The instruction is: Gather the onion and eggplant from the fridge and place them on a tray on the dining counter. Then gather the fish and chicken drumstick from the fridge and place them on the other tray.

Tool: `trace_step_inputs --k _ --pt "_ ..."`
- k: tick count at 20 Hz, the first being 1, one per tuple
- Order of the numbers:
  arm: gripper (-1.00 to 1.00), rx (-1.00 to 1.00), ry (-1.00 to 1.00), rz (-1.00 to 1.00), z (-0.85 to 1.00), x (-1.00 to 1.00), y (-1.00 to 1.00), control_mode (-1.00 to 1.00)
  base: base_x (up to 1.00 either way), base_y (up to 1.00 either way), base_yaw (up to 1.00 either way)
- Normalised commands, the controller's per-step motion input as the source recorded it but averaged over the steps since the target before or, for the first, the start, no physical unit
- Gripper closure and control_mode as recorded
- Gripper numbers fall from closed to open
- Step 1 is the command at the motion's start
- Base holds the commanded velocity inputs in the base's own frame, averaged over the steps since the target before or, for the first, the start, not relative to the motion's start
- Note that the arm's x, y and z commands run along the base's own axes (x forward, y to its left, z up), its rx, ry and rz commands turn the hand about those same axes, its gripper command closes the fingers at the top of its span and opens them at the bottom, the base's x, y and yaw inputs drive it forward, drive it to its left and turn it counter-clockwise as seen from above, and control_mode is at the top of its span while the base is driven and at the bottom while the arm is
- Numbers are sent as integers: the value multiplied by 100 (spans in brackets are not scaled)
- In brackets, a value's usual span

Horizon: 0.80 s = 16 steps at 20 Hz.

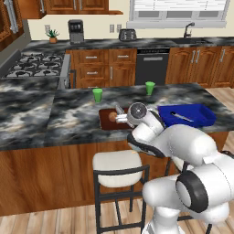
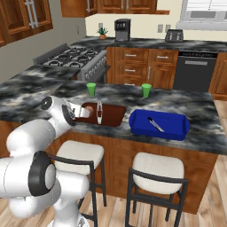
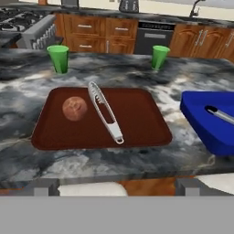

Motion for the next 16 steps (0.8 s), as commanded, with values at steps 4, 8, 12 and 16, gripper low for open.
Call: trace_step_inputs --k 4,8,12,16 --pt "-100 5 0 17 37 -74 0 -100 0 0 0" --pt "-100 6 0 12 33 -59 0 -100 0 0 0" --pt "-100 9 5 12 35 -41 0 -100 0 0 0" --pt "-100 4 3 4 6 -40 0 -100 0 0 0"
